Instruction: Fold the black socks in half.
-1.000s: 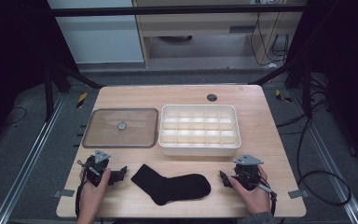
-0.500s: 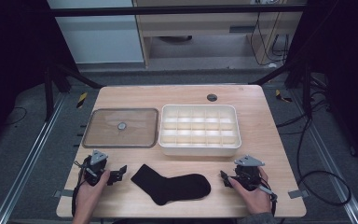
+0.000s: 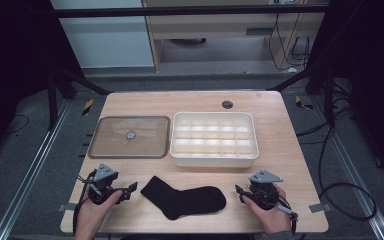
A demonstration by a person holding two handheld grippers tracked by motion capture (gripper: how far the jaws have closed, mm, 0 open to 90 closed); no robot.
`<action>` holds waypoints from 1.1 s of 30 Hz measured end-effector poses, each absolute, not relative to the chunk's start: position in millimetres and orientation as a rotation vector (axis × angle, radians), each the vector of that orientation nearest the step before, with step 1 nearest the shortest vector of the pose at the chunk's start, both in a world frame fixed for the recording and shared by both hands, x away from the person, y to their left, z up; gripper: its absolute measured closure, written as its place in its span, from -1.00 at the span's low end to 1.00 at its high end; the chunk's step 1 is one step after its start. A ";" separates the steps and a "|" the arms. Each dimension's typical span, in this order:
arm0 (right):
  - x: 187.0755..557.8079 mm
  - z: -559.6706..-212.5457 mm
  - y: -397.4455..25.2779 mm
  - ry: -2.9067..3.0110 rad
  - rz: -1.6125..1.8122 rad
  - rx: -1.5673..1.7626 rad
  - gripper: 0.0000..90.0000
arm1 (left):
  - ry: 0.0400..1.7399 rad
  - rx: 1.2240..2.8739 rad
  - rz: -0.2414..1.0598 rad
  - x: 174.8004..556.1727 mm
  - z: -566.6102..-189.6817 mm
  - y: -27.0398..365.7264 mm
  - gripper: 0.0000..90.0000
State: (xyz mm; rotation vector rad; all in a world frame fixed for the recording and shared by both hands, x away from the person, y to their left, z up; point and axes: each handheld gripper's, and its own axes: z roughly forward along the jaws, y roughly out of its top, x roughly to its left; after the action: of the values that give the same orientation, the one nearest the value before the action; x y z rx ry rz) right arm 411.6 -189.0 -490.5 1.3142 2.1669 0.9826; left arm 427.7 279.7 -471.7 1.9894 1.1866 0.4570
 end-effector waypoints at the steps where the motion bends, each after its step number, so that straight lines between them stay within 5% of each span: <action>1: 411.0 -486.8 -186.8 2.189 0.978 1.305 0.02 | 1.180 1.995 0.455 426.6 -469.1 277.3 -0.65; 15: 422.5 -428.0 -144.9 2.526 0.880 1.433 0.53 | 1.122 2.361 0.280 451.2 -435.8 234.6 -0.28; 33: 433.2 -467.1 -114.3 2.639 0.682 1.477 0.32 | 1.122 2.473 0.249 455.2 -449.8 218.9 -0.16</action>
State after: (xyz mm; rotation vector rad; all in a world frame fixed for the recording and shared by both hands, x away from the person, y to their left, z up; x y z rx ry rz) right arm 433.2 -114.3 -467.1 1.4769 2.6393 0.6819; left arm 455.2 218.9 -449.8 2.4730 1.1225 0.2493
